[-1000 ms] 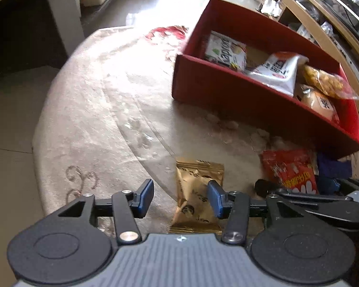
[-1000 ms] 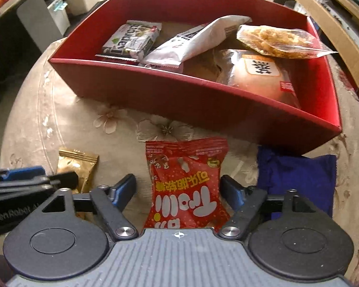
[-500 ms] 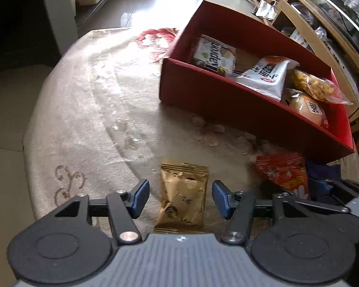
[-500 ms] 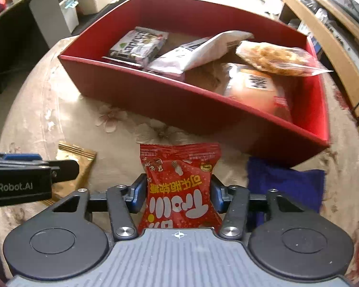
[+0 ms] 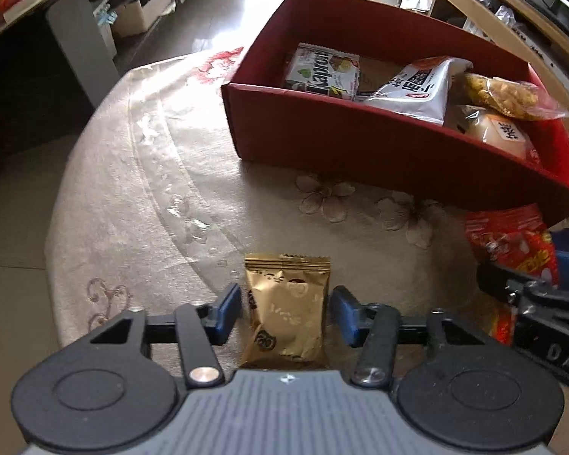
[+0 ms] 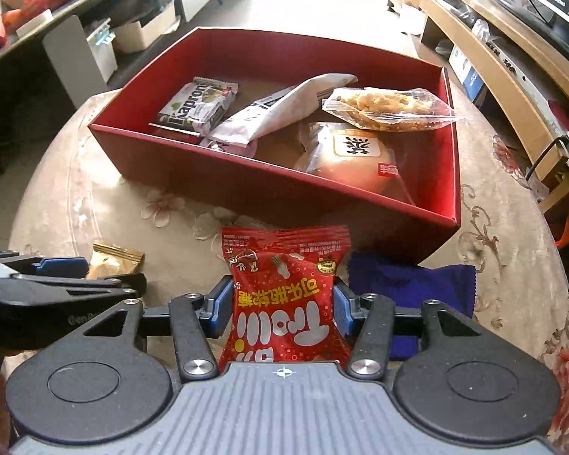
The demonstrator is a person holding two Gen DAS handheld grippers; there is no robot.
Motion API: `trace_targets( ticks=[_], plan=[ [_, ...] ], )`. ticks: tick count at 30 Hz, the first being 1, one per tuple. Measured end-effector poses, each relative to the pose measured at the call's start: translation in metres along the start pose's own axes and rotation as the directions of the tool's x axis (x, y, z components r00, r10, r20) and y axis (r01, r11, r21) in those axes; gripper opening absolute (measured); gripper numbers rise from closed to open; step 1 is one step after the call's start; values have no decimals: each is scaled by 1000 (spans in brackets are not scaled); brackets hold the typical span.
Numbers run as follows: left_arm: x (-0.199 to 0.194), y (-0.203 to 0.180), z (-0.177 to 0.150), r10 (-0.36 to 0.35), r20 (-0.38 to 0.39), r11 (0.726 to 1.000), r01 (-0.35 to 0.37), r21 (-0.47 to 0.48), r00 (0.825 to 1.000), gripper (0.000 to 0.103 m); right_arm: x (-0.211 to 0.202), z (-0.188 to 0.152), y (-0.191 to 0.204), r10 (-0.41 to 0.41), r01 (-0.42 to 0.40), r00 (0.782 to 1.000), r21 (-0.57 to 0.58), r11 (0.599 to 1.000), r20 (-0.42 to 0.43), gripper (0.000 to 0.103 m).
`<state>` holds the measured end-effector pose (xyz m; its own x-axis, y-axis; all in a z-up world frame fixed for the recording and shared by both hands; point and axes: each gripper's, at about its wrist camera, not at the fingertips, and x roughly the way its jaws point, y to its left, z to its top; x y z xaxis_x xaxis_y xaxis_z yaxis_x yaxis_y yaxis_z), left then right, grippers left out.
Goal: Organize snacks
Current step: 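Lift the gold packet and Trolli bag with both tools toward the red box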
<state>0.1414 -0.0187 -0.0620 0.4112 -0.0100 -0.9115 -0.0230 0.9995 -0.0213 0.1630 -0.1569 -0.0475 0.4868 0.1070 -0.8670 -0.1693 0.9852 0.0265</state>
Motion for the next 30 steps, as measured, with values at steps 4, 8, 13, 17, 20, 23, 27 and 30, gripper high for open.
trace_targets(
  ticks=[4, 8, 13, 17, 20, 23, 27, 30],
  plan=[
    [-3, 6, -2, -20, -5, 999, 20, -25, 1000, 41, -6, -2, -2, 2, -2, 1000, 7, 1000, 12, 60],
    [-6, 4, -5, -38, -12, 999, 38, -37, 999, 38, -10, -4, -4, 0, 0, 1000, 7, 1000, 19, 60],
    [-11, -3, -8, -47, -5, 999, 47, -21, 999, 37, -14, -7, -5, -6, 6, 1000, 6, 1000, 27, 60],
    [-15, -7, -7, -55, 5, 998, 55, -15, 998, 37, -16, -8, -9, -14, 14, 999, 14, 1000, 29, 60],
    [-18, -10, -7, -57, 16, 998, 57, -5, 998, 36, -17, -8, -11, -17, 17, 999, 16, 1000, 33, 60],
    [-17, -13, -6, -57, 16, 998, 57, -2, 998, 36, -17, -8, -12, -17, 16, 999, 16, 1000, 36, 60],
    [-9, -17, -5, -52, -4, 999, 52, 0, 999, 37, -18, -9, -12, -13, 13, 999, 17, 1000, 37, 60],
    [-5, -20, -5, -40, -10, 999, 40, 0, 999, 42, -18, -9, -13, -13, 12, 999, 19, 1000, 37, 60]
  ],
)
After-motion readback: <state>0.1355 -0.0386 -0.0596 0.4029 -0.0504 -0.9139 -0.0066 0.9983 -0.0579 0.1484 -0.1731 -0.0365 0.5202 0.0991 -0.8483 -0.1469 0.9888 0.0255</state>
